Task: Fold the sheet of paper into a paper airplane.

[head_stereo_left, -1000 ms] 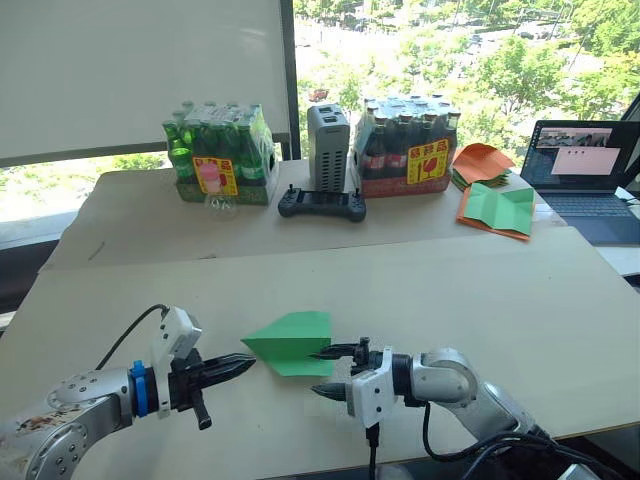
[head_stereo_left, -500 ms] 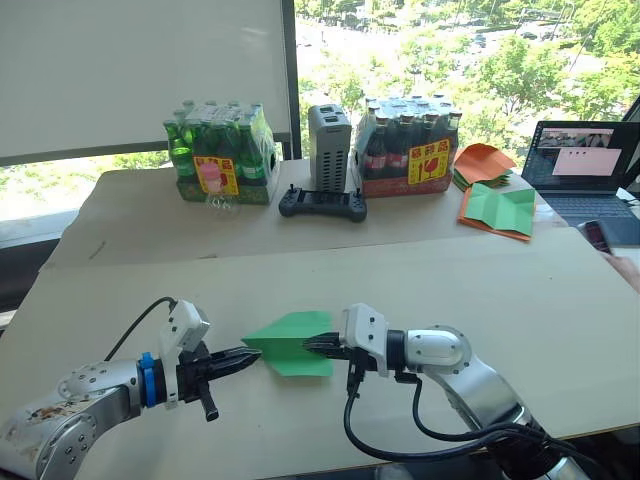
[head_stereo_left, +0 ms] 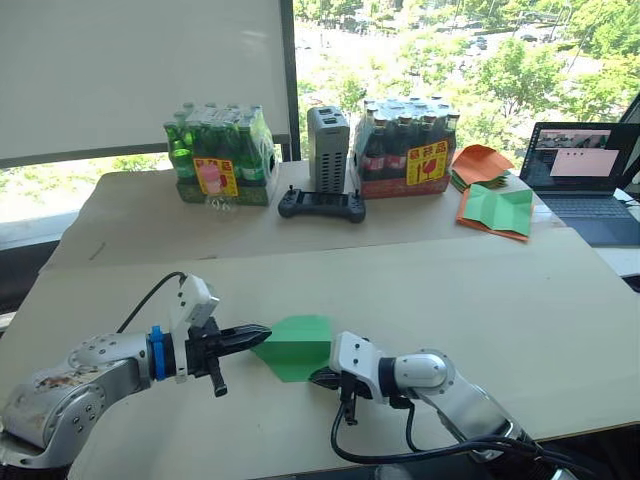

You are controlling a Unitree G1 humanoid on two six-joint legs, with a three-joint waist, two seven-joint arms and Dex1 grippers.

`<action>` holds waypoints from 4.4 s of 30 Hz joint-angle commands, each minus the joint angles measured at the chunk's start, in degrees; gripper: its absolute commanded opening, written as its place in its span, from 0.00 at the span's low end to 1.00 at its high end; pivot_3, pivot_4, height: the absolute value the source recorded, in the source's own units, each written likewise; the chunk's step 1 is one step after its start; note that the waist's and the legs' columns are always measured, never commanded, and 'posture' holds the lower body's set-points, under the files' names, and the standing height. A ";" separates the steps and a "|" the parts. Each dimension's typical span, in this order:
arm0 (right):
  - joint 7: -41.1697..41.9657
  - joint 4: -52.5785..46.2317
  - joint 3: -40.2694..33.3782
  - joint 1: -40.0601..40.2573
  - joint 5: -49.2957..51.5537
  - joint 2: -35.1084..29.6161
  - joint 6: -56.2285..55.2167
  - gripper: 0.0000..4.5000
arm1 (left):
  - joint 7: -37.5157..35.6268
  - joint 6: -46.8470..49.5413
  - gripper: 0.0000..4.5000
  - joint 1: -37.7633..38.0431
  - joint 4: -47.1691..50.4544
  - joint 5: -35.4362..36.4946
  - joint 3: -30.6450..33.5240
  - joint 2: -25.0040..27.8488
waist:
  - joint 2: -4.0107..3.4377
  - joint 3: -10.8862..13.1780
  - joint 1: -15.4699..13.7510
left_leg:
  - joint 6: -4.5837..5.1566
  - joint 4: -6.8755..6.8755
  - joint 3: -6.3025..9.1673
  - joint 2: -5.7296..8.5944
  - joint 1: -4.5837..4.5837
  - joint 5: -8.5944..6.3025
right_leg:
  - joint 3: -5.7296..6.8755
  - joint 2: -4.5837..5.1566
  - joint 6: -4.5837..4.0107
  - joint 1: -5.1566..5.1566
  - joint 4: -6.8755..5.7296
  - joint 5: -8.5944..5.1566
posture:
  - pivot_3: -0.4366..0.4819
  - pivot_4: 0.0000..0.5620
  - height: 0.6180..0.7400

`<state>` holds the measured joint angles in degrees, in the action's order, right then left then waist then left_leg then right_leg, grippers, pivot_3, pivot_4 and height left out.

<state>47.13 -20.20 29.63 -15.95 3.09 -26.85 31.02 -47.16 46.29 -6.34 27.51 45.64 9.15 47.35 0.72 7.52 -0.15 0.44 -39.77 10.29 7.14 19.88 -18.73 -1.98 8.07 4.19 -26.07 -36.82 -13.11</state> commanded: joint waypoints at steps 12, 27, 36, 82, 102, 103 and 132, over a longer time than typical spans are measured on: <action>-3.04 0.34 1.32 0.08 -0.24 1.64 9.45 0.00 | -12.31 -15.90 0.00 -16.46 -22.31 -19.69 -16.83 -3.52 | 0.15 -0.09 0.60 | 0.02 -0.03 -0.03 0.00 0.00 -0.03 | -0.03 -0.01 0.05 -0.05 -0.04 0.06 | 0.48 0.27 0.81; -4.37 1.26 1.36 -0.93 -0.65 1.79 9.05 0.00 | -13.98 -15.59 0.00 -10.74 -17.58 -20.54 -16.29 -4.30 | 0.15 -0.09 0.87 | 0.02 -0.07 -0.03 0.00 -0.02 -0.03 | -0.06 -0.02 0.06 -0.06 -0.13 0.07 | 0.48 0.27 0.81; -4.04 -0.81 0.51 -1.03 0.01 1.04 9.57 0.00 | -13.34 -15.63 0.00 -7.79 -15.36 -21.03 -16.34 -5.00 | 0.15 -0.09 0.86 | 0.02 -0.08 -0.04 0.01 -0.03 -0.03 | -0.08 -0.02 0.06 -0.06 -0.15 0.07 | 0.48 0.27 0.81; -8.70 4.17 -16.35 -10.27 20.82 4.98 23.69 0.66 | -2.32 -28.67 0.00 10.37 -2.61 -29.86 -16.76 -9.53 | 0.15 -0.08 0.84 | 0.22 -0.09 -0.27 0.02 0.12 -0.15 | -0.08 0.13 0.15 -0.14 0.03 0.12 | 0.48 0.27 0.81; -7.40 7.15 -13.87 -9.52 21.63 6.79 24.42 0.66 | -1.80 -26.47 0.00 11.83 -1.06 -30.33 -16.33 -7.26 | 0.15 -0.08 0.86 | 0.23 -0.09 -0.29 0.00 0.11 -0.16 | -0.09 0.12 0.15 -0.14 0.03 0.12 | 0.48 0.27 0.81; -7.36 7.17 -13.88 -9.52 21.78 6.95 24.42 0.66 | -1.70 -26.32 0.00 11.82 -0.94 -30.45 -16.38 -7.16 | 0.15 -0.08 0.86 | 0.23 -0.09 -0.29 0.01 0.11 -0.16 | -0.09 0.12 0.15 -0.14 0.03 0.12 | 0.48 0.27 0.81; -4.83 8.83 -13.43 -9.64 22.05 7.70 20.77 0.03 | -1.88 -29.16 0.00 13.22 -3.39 -32.76 -17.42 -6.80 | 0.14 -0.07 0.86 | 0.23 -0.09 -0.29 0.01 0.11 -0.16 | -0.09 0.12 0.15 -0.15 0.03 0.12 | 0.48 0.27 0.81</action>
<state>41.54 -10.35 16.58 -25.67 24.81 -19.18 53.44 -48.62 18.27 6.13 24.33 13.47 -8.31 40.35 0.86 7.45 0.71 0.67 -39.86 9.99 7.15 19.99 -18.89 -2.06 8.19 4.33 -26.22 -36.78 -12.99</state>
